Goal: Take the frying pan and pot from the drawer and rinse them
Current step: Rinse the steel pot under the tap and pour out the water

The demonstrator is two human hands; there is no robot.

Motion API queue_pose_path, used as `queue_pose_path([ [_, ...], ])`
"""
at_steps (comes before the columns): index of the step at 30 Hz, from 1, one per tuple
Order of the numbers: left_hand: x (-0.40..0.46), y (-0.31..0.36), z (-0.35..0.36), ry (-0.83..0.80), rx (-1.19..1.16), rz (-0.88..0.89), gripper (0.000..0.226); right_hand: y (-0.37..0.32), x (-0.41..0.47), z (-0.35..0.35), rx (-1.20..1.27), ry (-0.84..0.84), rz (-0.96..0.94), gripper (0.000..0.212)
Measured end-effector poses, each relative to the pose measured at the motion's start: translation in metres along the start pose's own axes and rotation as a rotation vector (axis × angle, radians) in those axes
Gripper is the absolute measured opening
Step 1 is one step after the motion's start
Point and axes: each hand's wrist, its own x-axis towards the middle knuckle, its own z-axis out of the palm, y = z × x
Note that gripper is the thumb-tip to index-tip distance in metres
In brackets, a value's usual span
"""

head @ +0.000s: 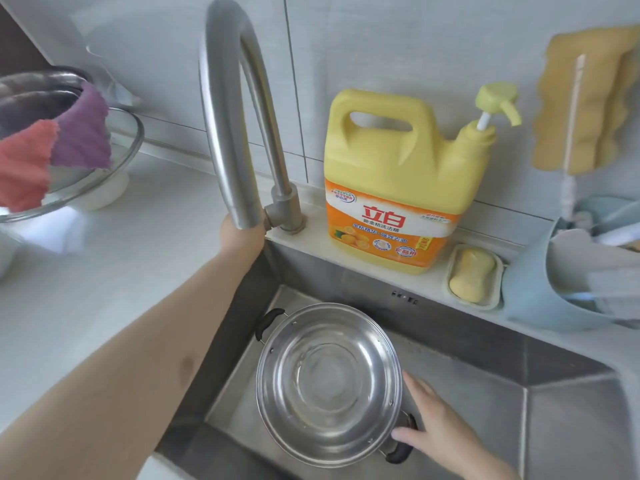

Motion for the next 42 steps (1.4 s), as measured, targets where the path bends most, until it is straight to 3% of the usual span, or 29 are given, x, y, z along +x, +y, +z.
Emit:
queue_pose_path([
  [4,-0.002,-0.009,0.001,-0.028,-0.073,0.03,0.026,-0.006,-0.002,0.014,-0.039,-0.054,0.048,0.143],
  [7,-0.002,-0.012,0.005,-0.042,0.002,0.039,0.024,-0.009,0.0,0.027,-0.061,-0.024,0.109,0.152],
  [20,0.01,-0.022,0.002,-0.109,0.077,0.119,0.015,-0.011,0.005,0.059,-0.065,0.065,0.236,0.143],
  [26,0.008,-0.032,0.005,-0.113,-0.117,0.087,0.029,-0.015,0.006,0.066,-0.035,0.126,0.268,0.143],
  [28,-0.007,-0.046,0.004,-0.03,-0.082,0.151,0.05,-0.014,0.006,0.066,-0.034,0.134,0.27,0.141],
  [30,-0.031,-0.068,0.004,0.022,0.041,0.307,0.043,-0.012,0.006,0.063,-0.055,0.114,0.27,0.14],
  [33,-0.058,-0.116,0.006,-0.227,0.382,0.437,0.042,-0.007,0.008,0.055,-0.097,0.078,0.265,0.14],
  [37,-0.071,-0.173,0.011,-0.659,0.777,0.343,0.094,0.001,0.014,0.042,-0.126,0.048,0.239,0.136],
  [40,-0.071,-0.191,0.018,-0.771,0.906,0.289,0.116,0.008,0.016,0.039,-0.14,0.049,0.218,0.135],
  [42,-0.065,-0.19,0.024,-0.729,0.868,0.258,0.108,0.013,0.017,0.039,-0.152,0.059,0.207,0.134],
])
